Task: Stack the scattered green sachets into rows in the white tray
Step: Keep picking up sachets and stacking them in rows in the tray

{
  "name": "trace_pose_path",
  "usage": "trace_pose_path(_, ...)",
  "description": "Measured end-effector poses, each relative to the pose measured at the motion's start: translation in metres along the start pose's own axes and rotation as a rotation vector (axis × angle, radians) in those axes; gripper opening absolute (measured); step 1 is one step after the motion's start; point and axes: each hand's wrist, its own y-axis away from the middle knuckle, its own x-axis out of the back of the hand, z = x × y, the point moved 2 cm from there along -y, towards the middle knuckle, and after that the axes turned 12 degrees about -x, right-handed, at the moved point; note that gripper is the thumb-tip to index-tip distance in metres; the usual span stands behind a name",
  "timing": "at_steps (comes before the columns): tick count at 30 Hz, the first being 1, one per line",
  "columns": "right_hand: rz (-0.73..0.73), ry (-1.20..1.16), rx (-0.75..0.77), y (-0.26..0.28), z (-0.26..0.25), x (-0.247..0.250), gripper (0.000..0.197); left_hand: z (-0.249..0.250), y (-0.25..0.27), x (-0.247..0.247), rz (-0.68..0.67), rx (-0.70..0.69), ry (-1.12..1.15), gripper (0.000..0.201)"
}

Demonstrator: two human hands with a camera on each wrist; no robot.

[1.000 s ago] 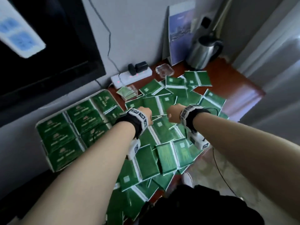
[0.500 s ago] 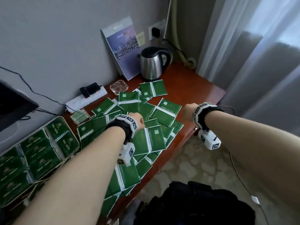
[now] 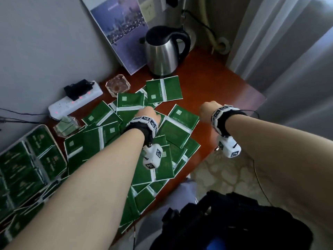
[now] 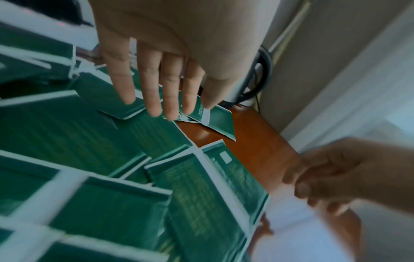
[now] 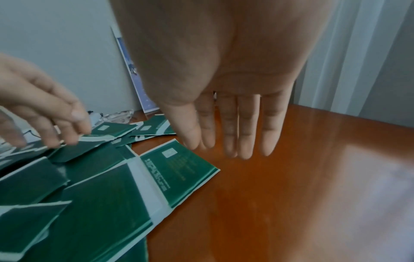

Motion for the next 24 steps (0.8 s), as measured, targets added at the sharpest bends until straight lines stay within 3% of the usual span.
trace_pose_path(3, 0.005, -0.076, -0.003, -0.016, -0.007, 0.007, 0.029, -0.005, -0.042, 0.003, 0.113, 0.124, 0.165, 0.04)
trace_pose_path(6, 0.002, -0.12, -0.005, -0.025, -0.024, 0.002, 0.059, -0.009, -0.076, 0.002, 0.219, 0.242, 0.272, 0.048)
trace_pose_path(10, 0.005, -0.044, 0.032, -0.031, -0.048, -0.017, 0.085, -0.004, -0.11, -0.003, 0.273, 0.356, 0.319, 0.078)
trace_pose_path(16, -0.045, -0.053, 0.084, -0.052, -0.052, -0.019, 0.087, 0.001, -0.146, -0.011, 0.192, 0.508, 0.249, 0.111)
trace_pose_path(21, -0.102, -0.109, 0.119, -0.058, -0.053, -0.016, 0.084, 0.009, -0.154, -0.004, 0.062, 0.505, 0.176, 0.101)
trace_pose_path(24, -0.153, -0.161, 0.141, -0.063, -0.052, -0.014, 0.082, -0.004, -0.166, -0.012, 0.142, 0.503, 0.312, 0.096)
